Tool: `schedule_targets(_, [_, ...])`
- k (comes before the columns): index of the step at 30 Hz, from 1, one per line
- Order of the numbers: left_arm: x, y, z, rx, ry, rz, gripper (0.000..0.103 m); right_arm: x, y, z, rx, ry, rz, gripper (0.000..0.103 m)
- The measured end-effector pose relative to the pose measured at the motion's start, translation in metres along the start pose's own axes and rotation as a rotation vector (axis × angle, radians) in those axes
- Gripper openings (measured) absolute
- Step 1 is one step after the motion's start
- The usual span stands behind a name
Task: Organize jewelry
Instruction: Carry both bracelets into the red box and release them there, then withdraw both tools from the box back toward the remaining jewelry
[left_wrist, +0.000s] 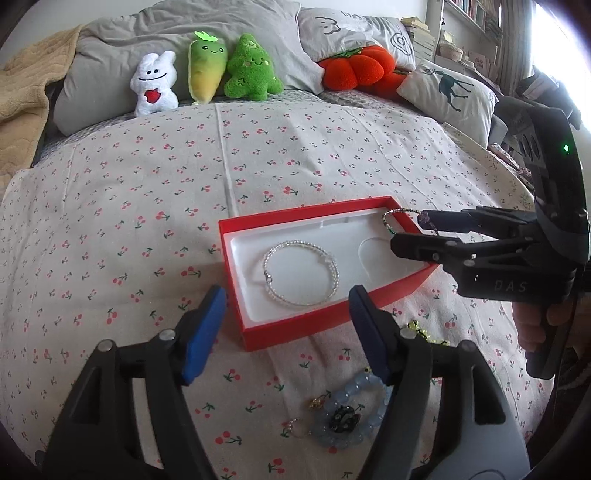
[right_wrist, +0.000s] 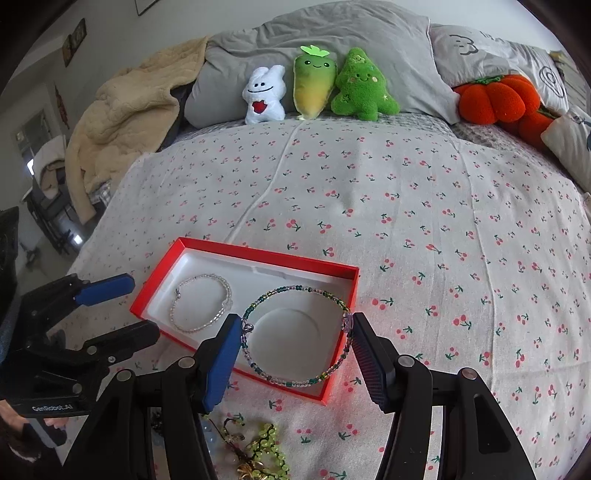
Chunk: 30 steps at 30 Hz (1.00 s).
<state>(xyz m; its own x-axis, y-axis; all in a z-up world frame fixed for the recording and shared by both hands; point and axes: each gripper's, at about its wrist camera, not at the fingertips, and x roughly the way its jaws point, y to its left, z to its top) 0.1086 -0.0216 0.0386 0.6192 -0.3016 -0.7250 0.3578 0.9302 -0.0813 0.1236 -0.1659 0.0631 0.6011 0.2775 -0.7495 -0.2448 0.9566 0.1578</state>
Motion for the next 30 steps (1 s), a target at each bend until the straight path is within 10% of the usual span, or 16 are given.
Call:
schedule_targets(16, [-0.001, 0.031, -0.022, -0.133, 0.147, 0.065, 0.078, 0.026, 0.024, -0.001, -0.069, 0.04, -0.046, 0.072])
schedule_targets(30, [-0.003, 0.018, -0.04, -0.131, 0.273, 0.125, 0.081, -0.029, 0.017, -0.014, 0.006, 0.071, -0.046, 0.08])
